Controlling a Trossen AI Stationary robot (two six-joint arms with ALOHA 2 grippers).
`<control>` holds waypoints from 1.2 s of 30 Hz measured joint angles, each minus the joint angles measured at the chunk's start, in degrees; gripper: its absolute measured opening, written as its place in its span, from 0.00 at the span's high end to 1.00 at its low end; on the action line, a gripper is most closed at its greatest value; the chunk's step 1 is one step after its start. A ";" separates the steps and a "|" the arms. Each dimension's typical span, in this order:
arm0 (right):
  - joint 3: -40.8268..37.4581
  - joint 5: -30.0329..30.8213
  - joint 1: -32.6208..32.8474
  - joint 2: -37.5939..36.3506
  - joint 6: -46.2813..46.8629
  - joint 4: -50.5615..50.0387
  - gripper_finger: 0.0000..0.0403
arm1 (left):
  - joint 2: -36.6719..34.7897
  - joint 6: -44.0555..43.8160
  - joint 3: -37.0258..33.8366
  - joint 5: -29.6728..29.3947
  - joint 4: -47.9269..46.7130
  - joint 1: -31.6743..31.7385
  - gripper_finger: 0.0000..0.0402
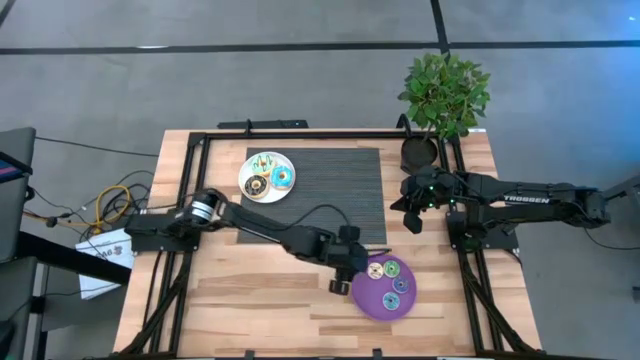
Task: Pick & Place donuts
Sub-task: Put the small blue donut on the purple plate
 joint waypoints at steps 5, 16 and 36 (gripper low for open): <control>0.00 -0.03 0.02 0.00 0.00 -0.13 1.00 | 6.08 5.31 9.49 6.48 -4.88 0.11 0.54; 0.00 -0.06 0.02 0.04 0.00 -0.15 1.00 | 13.13 7.24 16.58 14.71 -8.89 -0.86 0.54; 0.00 -0.06 0.02 0.04 0.03 -0.16 1.00 | 13.12 5.15 16.67 18.58 -11.25 -0.60 0.54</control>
